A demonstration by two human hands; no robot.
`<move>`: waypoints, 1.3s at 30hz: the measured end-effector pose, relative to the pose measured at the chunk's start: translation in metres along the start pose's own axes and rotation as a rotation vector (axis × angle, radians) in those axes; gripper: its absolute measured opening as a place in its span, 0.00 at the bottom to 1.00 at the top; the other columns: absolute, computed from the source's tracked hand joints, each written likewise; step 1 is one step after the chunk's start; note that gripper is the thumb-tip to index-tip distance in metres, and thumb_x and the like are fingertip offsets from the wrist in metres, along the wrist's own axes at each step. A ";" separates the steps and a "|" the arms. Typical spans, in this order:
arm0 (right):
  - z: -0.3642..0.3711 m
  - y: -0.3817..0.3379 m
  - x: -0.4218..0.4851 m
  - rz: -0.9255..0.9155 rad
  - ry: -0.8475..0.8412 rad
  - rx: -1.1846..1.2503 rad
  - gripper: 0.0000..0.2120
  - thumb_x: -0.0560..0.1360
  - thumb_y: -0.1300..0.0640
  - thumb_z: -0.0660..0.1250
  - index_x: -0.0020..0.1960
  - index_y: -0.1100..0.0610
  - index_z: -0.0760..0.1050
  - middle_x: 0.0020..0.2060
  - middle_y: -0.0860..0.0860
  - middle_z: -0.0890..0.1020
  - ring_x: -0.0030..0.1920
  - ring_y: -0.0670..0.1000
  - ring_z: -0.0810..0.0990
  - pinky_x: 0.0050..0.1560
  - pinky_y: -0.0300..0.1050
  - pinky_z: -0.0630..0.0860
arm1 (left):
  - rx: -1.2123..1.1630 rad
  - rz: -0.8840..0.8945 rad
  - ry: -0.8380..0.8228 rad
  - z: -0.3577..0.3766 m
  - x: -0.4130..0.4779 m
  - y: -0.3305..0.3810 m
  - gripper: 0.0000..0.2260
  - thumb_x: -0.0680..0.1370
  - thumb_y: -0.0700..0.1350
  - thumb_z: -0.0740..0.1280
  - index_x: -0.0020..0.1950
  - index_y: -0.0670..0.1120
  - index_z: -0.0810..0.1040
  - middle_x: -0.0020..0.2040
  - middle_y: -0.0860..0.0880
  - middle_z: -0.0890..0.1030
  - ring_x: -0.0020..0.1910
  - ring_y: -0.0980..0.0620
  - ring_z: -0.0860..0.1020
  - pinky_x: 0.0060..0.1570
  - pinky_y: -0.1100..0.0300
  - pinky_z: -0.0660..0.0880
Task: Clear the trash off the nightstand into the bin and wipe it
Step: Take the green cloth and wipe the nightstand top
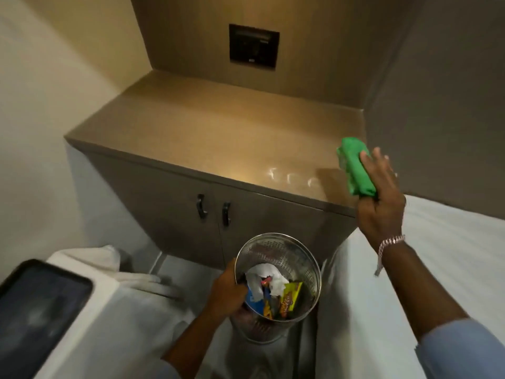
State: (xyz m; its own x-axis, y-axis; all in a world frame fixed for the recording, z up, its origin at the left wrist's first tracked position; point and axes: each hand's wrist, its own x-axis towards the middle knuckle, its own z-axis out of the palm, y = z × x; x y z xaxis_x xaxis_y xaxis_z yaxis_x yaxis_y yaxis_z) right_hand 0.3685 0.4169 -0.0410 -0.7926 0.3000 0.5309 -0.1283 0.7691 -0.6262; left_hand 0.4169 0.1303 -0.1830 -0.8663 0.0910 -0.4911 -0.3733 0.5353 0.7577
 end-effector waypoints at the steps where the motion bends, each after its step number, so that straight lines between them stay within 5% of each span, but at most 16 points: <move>1: 0.006 0.010 0.015 0.079 -0.087 -0.055 0.34 0.66 0.66 0.57 0.71 0.48 0.67 0.74 0.54 0.65 0.76 0.60 0.59 0.76 0.62 0.54 | -0.040 0.002 -0.011 -0.007 -0.005 0.010 0.19 0.74 0.42 0.66 0.62 0.57 0.74 0.53 0.53 0.81 0.53 0.49 0.80 0.54 0.54 0.79; 4: 0.043 0.029 0.043 0.329 -0.325 -0.101 0.29 0.71 0.65 0.62 0.70 0.49 0.68 0.74 0.57 0.66 0.74 0.63 0.61 0.76 0.57 0.56 | -0.129 -0.002 -0.023 -0.020 -0.010 0.027 0.11 0.75 0.46 0.67 0.51 0.61 0.74 0.47 0.56 0.80 0.48 0.47 0.83 0.49 0.48 0.82; 8: 0.092 -0.001 0.083 0.151 -0.683 0.061 0.27 0.72 0.66 0.65 0.69 0.50 0.69 0.72 0.53 0.69 0.73 0.55 0.63 0.77 0.53 0.52 | -0.210 0.016 0.001 -0.025 -0.013 0.034 0.04 0.77 0.51 0.66 0.50 0.59 0.73 0.45 0.54 0.82 0.39 0.51 0.85 0.34 0.59 0.82; 12: 0.135 -0.048 0.101 -0.003 -0.976 0.062 0.23 0.74 0.66 0.62 0.67 0.52 0.72 0.71 0.60 0.69 0.66 0.60 0.70 0.69 0.57 0.64 | -0.211 -0.013 0.065 -0.022 -0.013 0.039 0.04 0.78 0.51 0.66 0.49 0.60 0.72 0.47 0.51 0.82 0.44 0.48 0.85 0.43 0.52 0.83; 17: 0.120 -0.037 0.114 -0.144 -1.217 -0.018 0.27 0.72 0.72 0.57 0.65 0.52 0.75 0.75 0.56 0.63 0.76 0.56 0.58 0.74 0.46 0.51 | -0.124 0.000 -0.001 -0.016 -0.008 0.046 0.14 0.78 0.43 0.65 0.64 0.49 0.72 0.57 0.47 0.81 0.54 0.46 0.81 0.55 0.45 0.80; 22: 0.062 -0.011 0.105 -0.062 -1.149 -0.072 0.27 0.71 0.74 0.57 0.65 0.54 0.75 0.75 0.56 0.63 0.76 0.56 0.58 0.78 0.55 0.53 | -0.113 0.007 -0.007 -0.007 -0.005 0.053 0.17 0.76 0.42 0.66 0.65 0.48 0.73 0.59 0.46 0.81 0.57 0.47 0.79 0.58 0.47 0.79; 27: 0.021 -0.008 0.036 0.098 -0.940 0.042 0.25 0.70 0.75 0.62 0.64 0.59 0.76 0.75 0.59 0.63 0.75 0.57 0.60 0.71 0.35 0.53 | -0.198 -0.044 -0.038 0.002 -0.007 0.056 0.16 0.74 0.54 0.69 0.59 0.49 0.76 0.54 0.44 0.83 0.49 0.41 0.83 0.52 0.42 0.81; 32: 0.039 -0.008 -0.115 0.106 -0.706 0.054 0.32 0.70 0.69 0.62 0.69 0.44 0.67 0.76 0.56 0.60 0.77 0.60 0.53 0.76 0.64 0.51 | -0.231 -0.070 -0.032 0.027 0.003 0.038 0.11 0.69 0.49 0.70 0.50 0.54 0.77 0.49 0.44 0.83 0.42 0.40 0.84 0.35 0.41 0.83; 37: 0.096 0.053 -0.249 0.336 -0.748 -0.070 0.29 0.68 0.57 0.59 0.68 0.45 0.70 0.74 0.53 0.65 0.76 0.56 0.60 0.76 0.47 0.53 | -0.185 -0.110 -0.069 0.090 0.044 -0.060 0.12 0.71 0.50 0.69 0.49 0.66 0.73 0.46 0.53 0.83 0.40 0.45 0.85 0.38 0.44 0.83; 39: 0.127 0.094 -0.282 0.440 -0.709 -0.053 0.30 0.66 0.57 0.57 0.68 0.47 0.71 0.73 0.54 0.68 0.74 0.55 0.64 0.76 0.45 0.55 | -0.153 -0.136 -0.077 0.126 0.072 -0.112 0.15 0.72 0.46 0.67 0.53 0.64 0.73 0.49 0.50 0.83 0.43 0.45 0.84 0.42 0.44 0.83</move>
State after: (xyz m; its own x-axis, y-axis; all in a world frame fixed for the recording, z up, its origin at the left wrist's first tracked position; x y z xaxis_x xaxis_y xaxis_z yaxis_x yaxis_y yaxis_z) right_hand 0.5043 0.3326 -0.3218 -0.9533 0.1668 -0.2517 0.2947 0.6957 -0.6551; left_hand 0.4386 0.1828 -0.3573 -0.7787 0.0939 -0.6203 -0.5362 0.4136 0.7358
